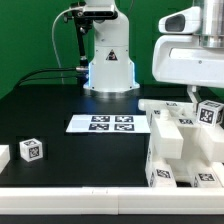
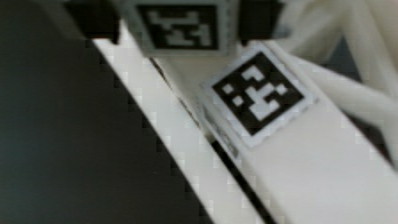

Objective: Assemble chair

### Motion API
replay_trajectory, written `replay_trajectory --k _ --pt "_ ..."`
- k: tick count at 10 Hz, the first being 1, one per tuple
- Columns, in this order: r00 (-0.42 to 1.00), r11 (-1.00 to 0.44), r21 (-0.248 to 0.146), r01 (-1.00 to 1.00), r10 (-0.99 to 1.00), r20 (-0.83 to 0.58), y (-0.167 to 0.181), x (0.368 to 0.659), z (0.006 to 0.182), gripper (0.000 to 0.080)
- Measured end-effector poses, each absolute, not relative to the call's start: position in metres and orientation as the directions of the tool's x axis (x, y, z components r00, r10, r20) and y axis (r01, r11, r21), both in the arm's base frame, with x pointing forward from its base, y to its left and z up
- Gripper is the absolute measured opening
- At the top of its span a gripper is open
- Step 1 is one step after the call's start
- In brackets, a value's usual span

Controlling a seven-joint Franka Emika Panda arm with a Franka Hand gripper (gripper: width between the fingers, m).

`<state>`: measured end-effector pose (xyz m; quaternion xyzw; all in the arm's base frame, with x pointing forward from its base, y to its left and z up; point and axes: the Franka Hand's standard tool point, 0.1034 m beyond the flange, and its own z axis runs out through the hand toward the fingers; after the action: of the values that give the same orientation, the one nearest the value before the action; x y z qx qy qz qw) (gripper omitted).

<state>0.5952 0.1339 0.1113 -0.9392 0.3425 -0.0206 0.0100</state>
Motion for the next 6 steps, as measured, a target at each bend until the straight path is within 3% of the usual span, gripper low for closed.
replay_trajectory --k 2,6 --pt "0.650 -0.651 -0.032 -0.759 -0.759 0.025 0.128 0.595 0.111 0.0279" --pt "0.209 -0.206 -0.057 -0.977 -0.977 -0.044 0.122 0.595 0.109 0.0279"
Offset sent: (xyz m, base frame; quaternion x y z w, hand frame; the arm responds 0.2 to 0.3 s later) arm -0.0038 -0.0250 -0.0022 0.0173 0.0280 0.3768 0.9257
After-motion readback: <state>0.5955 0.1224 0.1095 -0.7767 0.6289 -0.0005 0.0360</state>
